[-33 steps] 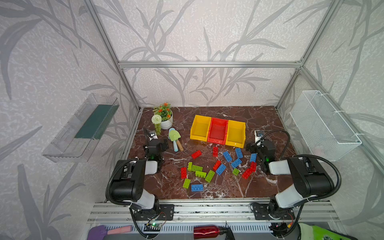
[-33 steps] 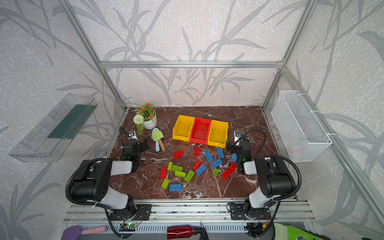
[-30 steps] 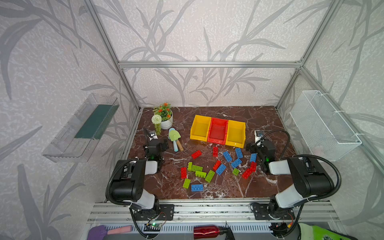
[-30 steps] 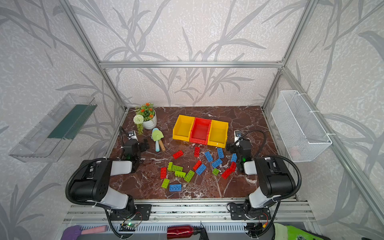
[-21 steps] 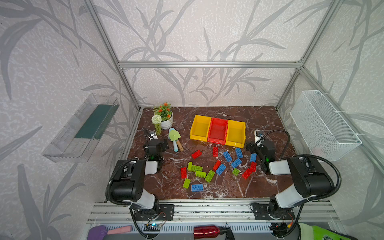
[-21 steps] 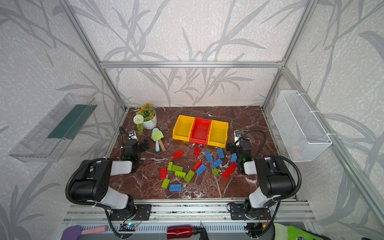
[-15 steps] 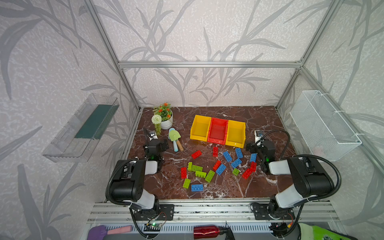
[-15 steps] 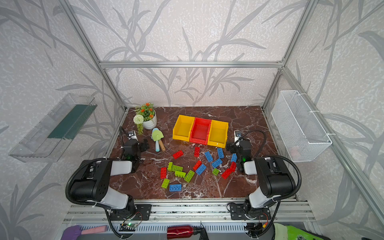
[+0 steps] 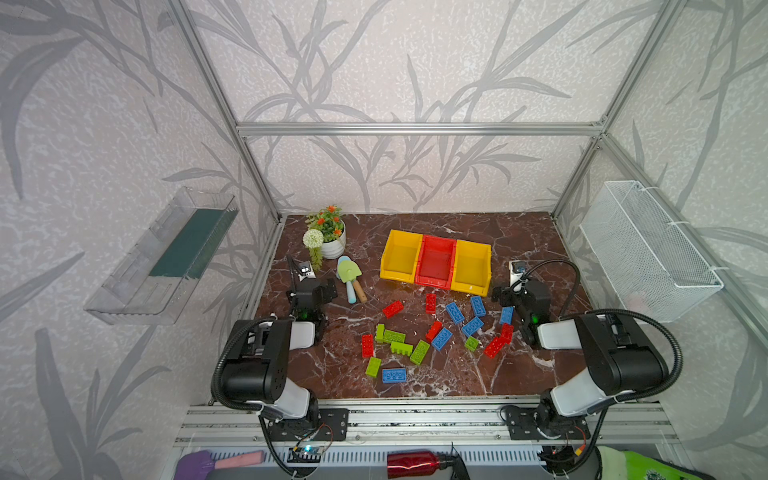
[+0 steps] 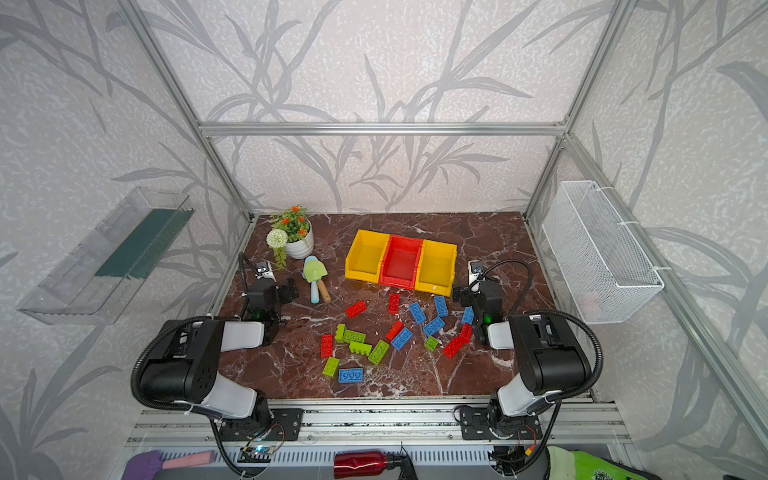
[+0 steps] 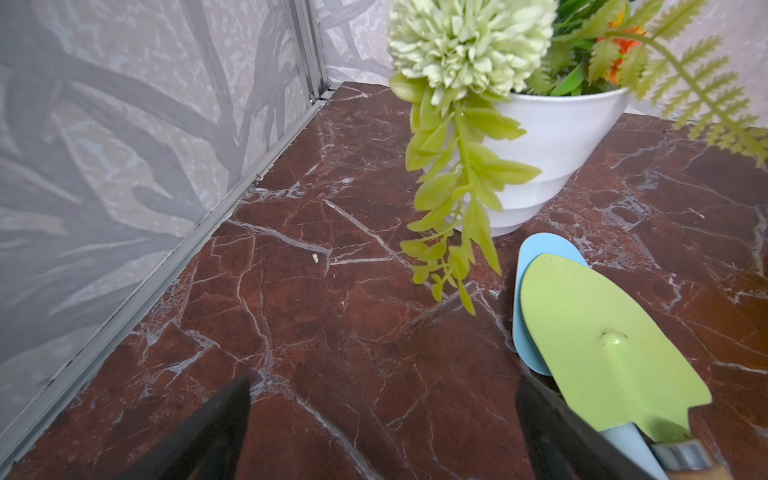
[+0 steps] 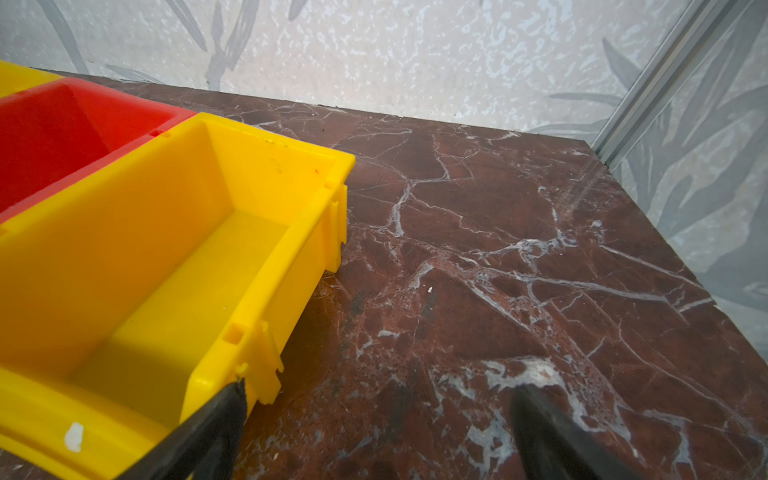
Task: Sort the legos into containers by color
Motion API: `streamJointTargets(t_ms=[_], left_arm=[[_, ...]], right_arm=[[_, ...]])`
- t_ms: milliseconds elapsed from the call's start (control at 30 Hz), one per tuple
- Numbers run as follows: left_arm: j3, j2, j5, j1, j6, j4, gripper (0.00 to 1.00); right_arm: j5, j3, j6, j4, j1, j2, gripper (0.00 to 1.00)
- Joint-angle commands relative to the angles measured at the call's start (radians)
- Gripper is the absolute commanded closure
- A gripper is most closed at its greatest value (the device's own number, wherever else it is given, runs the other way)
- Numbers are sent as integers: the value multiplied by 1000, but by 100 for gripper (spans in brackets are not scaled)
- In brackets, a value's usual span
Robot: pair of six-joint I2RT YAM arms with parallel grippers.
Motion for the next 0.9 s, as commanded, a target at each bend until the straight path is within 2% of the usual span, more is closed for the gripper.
streamJointTargets(t_ms=[0,533,567,600,667,767,867], left_arm=[[5,-12,0,4,9,17,1],[5,-12,0,5,10,18,1],[5,-12,0,5,10,18,1],[5,-12,0,3,10,17,1],[18,-33,16,4,24,-1,1],[125,-112,18,5,17,-283,1],[166,-161,11,-10,20,-388,1]], right_arm=[[-15,12,-5,18,5,2,1],[-19,14,0,17,-1,2,1],[-3,10,2,25,2,-1,1],[76,11,18,11,14,-16,1],[162,31,42,-81,15,-87,1],[291,121,70,-341,36,-188,1],[358,237,178,-634,39,-263,1]])
